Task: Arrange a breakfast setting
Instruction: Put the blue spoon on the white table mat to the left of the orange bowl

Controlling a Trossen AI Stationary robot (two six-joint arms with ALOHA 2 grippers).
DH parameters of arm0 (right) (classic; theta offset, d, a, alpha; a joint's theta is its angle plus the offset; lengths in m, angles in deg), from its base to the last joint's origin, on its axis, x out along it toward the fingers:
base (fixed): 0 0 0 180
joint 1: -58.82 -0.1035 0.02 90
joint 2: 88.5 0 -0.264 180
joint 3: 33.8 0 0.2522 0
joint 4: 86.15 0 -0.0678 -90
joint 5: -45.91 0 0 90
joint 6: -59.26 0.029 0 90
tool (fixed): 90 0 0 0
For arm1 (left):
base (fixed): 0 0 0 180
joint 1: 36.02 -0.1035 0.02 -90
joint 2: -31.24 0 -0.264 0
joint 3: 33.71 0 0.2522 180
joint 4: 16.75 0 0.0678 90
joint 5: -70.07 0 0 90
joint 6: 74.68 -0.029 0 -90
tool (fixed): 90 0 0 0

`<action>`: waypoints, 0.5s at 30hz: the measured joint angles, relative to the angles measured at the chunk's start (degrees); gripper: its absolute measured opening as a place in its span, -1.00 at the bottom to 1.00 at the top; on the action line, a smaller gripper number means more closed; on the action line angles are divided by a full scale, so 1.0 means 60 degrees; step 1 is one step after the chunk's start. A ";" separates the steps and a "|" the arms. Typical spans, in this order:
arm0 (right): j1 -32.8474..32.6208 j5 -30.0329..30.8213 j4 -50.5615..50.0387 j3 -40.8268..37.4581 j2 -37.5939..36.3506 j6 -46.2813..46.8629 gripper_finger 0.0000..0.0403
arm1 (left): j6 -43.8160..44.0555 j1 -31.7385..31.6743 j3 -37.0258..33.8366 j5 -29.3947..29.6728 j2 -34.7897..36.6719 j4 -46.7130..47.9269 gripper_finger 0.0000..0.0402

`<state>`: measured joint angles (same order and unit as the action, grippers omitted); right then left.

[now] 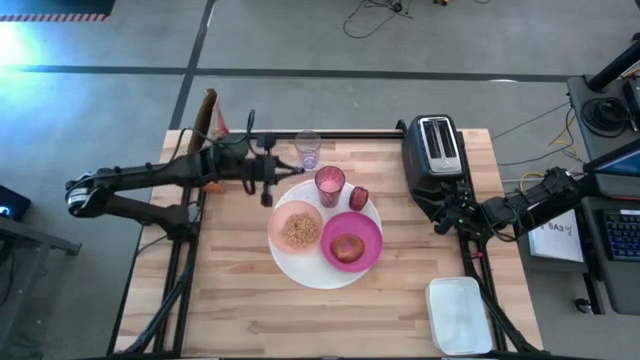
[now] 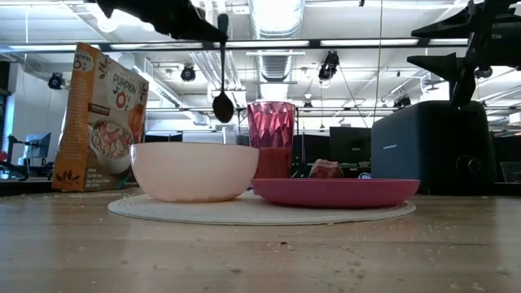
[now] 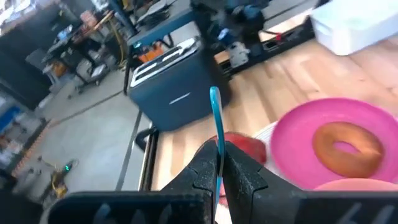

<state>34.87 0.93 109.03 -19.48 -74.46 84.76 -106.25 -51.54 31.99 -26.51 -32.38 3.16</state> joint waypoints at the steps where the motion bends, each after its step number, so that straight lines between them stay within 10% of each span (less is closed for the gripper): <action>1: -0.0001 0.0000 0.0001 0.0000 0.0000 0.0000 -0.05 | -0.0104 0.0212 0.0000 0.0197 0.0078 0.0056 -1.00; 15: -0.0001 0.0000 0.0001 0.0000 0.0000 0.0000 -0.05 | 0.0828 0.1920 0.0000 0.3278 0.1078 0.4410 -1.00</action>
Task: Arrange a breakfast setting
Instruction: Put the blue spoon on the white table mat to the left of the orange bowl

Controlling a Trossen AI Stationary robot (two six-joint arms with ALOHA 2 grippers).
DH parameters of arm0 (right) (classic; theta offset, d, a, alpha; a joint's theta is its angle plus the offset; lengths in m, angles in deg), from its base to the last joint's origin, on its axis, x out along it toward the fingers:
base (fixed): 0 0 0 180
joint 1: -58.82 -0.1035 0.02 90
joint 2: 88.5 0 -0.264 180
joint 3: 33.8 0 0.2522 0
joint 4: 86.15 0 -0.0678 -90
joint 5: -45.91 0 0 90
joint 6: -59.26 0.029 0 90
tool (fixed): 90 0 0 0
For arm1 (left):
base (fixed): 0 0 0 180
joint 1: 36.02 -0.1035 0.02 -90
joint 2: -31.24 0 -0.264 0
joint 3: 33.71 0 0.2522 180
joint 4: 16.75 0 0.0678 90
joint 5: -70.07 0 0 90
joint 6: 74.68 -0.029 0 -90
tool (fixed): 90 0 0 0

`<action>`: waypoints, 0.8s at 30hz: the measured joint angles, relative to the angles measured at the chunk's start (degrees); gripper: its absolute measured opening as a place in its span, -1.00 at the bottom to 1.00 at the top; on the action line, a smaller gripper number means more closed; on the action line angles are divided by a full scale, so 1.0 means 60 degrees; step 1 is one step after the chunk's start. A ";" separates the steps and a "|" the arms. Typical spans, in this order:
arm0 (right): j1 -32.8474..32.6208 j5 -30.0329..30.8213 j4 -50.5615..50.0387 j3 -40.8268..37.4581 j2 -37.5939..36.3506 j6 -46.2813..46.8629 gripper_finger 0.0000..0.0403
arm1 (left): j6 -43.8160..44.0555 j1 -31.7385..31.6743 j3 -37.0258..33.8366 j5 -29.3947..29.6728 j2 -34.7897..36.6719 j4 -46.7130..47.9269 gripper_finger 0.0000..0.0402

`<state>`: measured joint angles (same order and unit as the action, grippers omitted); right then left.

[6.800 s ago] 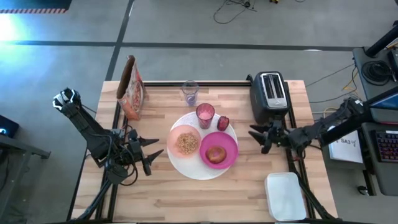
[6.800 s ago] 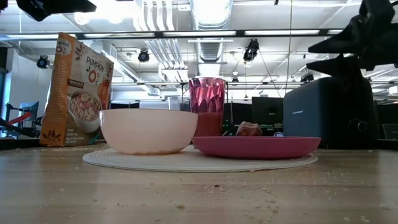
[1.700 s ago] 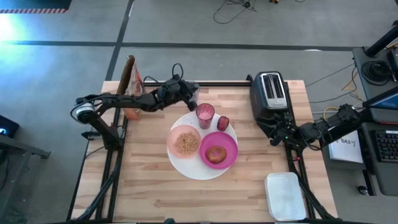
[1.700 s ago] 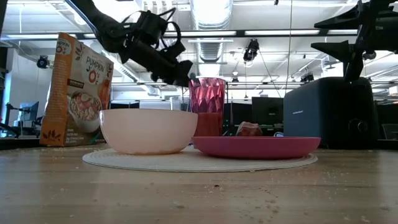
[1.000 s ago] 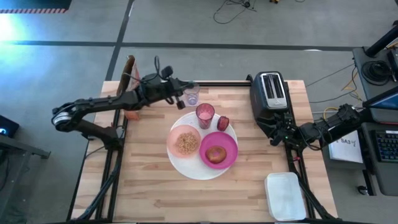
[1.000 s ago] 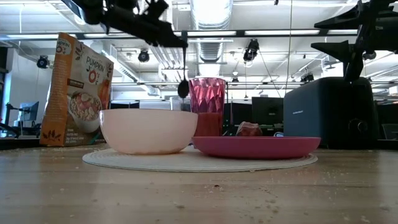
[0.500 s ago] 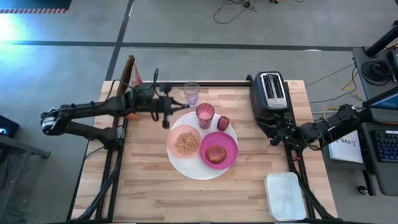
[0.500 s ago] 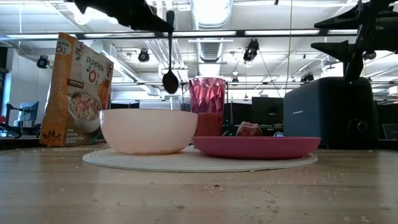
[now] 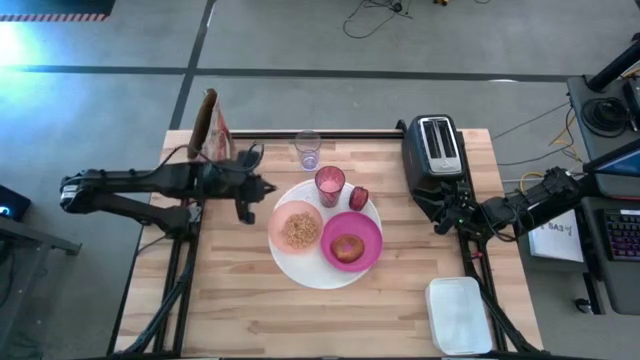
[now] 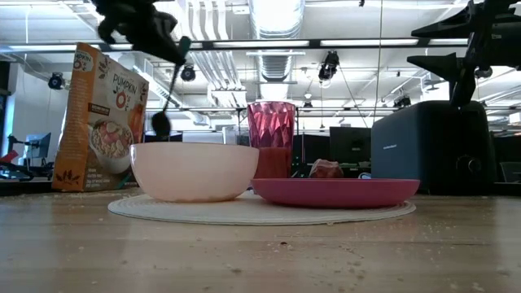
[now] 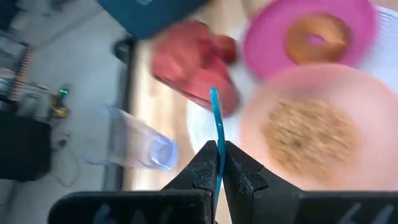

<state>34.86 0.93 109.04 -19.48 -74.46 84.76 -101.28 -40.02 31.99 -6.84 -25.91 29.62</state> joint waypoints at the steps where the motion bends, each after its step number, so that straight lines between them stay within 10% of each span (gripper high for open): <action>1: 0.0000 0.0000 0.0000 0.0000 0.0000 0.0000 -0.05 | 0.0102 0.0099 0.0000 -0.0027 0.0014 0.0298 -1.00; 24: 0.0001 0.0000 -0.0003 0.0000 0.0000 -0.0001 -0.05 | -0.0588 0.2416 -0.1552 -0.0470 -0.0419 0.1868 -1.00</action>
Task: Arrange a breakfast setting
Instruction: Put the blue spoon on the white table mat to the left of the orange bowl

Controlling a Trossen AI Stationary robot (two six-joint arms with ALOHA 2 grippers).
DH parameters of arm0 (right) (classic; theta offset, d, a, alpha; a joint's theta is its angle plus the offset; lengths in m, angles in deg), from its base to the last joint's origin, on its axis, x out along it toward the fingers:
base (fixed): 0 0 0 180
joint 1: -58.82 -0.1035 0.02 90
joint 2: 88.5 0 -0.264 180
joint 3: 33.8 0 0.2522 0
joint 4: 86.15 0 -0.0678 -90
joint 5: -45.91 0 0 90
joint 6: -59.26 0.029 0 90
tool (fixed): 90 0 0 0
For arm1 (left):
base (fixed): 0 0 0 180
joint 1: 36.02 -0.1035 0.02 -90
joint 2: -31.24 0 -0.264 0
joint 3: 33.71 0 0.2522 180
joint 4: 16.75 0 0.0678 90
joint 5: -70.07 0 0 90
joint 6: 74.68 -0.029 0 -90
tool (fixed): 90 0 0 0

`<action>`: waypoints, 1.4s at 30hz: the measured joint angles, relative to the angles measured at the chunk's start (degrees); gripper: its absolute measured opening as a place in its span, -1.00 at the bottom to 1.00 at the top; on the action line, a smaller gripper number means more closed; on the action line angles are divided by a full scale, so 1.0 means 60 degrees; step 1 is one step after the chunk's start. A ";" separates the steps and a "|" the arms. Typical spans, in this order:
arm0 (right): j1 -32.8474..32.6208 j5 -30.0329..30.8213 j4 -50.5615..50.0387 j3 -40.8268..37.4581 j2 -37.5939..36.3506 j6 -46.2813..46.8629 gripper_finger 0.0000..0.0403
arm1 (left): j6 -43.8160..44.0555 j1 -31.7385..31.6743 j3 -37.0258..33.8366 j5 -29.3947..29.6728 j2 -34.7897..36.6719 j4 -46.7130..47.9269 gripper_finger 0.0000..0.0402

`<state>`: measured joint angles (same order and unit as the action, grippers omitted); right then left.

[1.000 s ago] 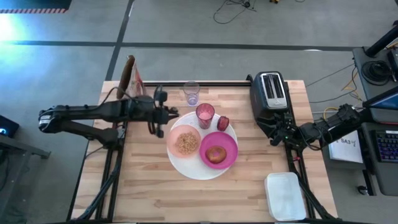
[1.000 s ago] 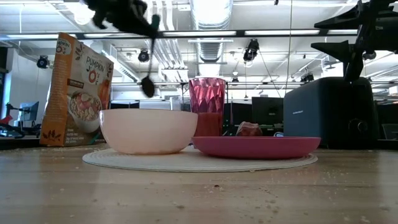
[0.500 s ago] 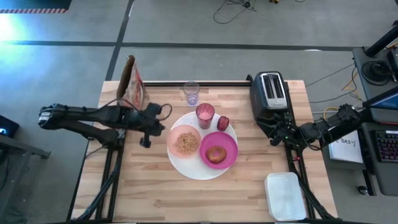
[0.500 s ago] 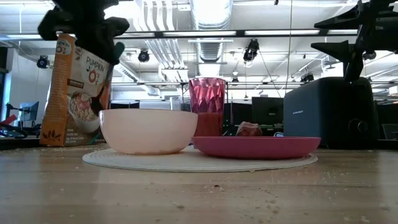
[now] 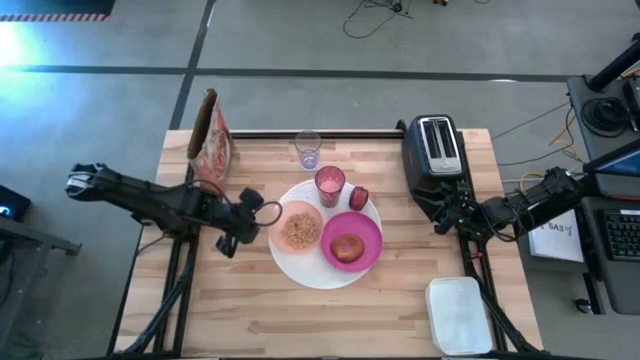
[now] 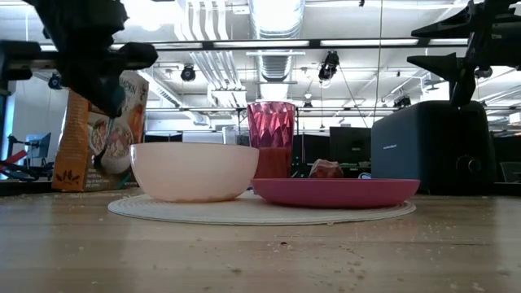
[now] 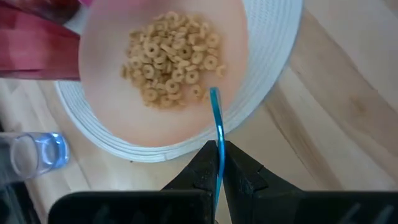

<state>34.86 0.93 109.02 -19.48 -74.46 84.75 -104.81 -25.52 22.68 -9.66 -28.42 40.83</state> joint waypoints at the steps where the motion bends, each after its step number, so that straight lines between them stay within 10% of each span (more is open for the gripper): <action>1: 0.0002 0.0000 0.0000 0.0000 0.0000 -0.0002 -0.05 | -0.0010 0.0084 -0.0089 0.0155 -0.0007 -0.0152 -1.00; 42: 0.0002 0.0000 0.0002 0.0000 0.0003 0.0001 -0.05 | -0.1462 0.1590 -0.2516 0.1133 -0.0014 -0.3574 -1.00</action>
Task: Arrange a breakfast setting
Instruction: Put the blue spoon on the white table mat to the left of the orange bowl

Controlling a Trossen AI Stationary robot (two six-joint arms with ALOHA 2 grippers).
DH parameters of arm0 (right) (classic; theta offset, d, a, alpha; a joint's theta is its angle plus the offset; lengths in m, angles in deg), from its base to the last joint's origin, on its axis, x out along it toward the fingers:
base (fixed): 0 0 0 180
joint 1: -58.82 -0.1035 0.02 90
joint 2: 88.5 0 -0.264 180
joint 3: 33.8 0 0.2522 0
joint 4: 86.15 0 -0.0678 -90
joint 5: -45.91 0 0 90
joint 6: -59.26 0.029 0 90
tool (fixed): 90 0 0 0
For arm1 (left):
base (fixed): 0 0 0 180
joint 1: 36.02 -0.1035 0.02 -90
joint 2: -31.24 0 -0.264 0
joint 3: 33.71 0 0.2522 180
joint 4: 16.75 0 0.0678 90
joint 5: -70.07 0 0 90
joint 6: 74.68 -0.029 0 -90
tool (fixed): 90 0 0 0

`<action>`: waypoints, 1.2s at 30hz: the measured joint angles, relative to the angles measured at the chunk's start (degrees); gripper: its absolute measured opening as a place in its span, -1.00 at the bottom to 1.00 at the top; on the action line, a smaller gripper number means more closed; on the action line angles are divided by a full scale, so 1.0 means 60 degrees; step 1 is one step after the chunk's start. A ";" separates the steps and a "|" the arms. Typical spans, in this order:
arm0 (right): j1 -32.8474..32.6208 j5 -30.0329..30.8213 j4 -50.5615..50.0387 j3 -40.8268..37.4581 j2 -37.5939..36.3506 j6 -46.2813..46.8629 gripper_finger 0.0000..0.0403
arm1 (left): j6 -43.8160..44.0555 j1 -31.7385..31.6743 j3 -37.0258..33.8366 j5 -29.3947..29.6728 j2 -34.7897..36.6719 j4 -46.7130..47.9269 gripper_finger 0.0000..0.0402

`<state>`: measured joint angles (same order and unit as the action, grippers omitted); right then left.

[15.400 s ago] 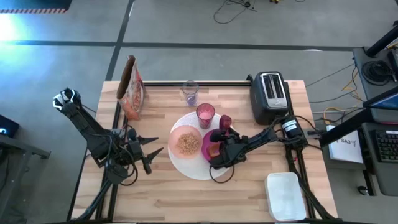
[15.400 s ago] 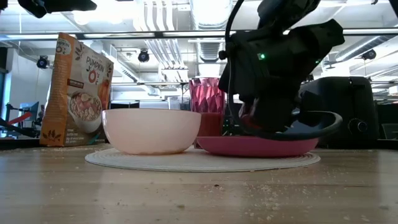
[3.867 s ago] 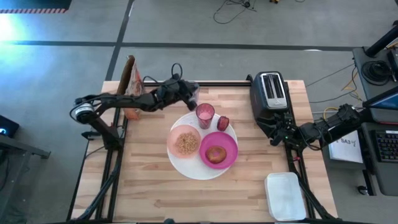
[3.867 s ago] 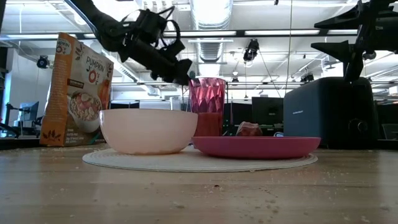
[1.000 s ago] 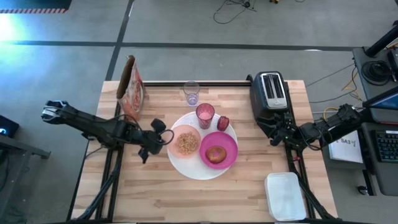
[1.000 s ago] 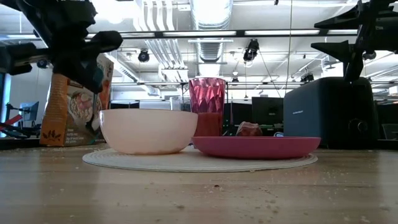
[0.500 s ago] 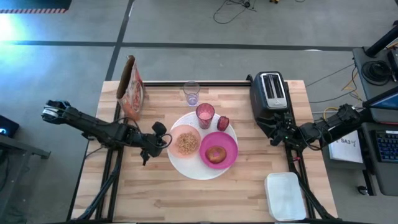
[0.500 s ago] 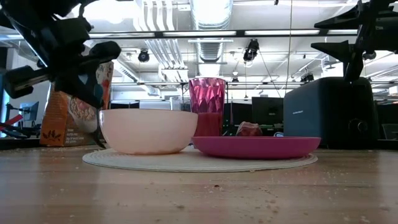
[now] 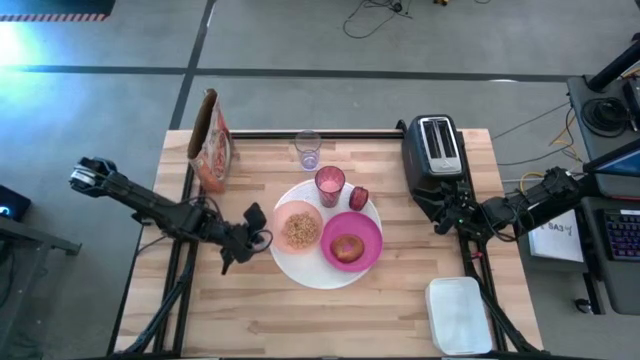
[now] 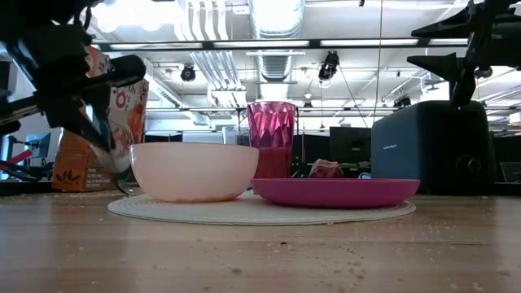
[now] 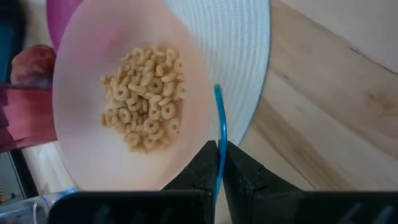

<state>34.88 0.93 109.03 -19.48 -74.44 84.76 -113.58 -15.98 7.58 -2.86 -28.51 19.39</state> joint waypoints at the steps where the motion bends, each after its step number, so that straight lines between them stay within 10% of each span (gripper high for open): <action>1: -0.0003 0.0000 -0.0002 0.0000 -0.0003 0.0000 -0.05 | -0.0003 0.0025 -0.0066 0.0042 0.0000 -0.0077 -1.00; 36: -0.0002 0.0000 0.0002 0.0000 -0.0003 -0.0001 -0.05 | -0.0256 0.0173 -0.0795 0.0178 -0.2363 -0.3295 -1.00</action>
<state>34.87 0.93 109.04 -19.48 -74.46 84.75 -115.12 -14.94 2.81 -1.79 -42.69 -0.38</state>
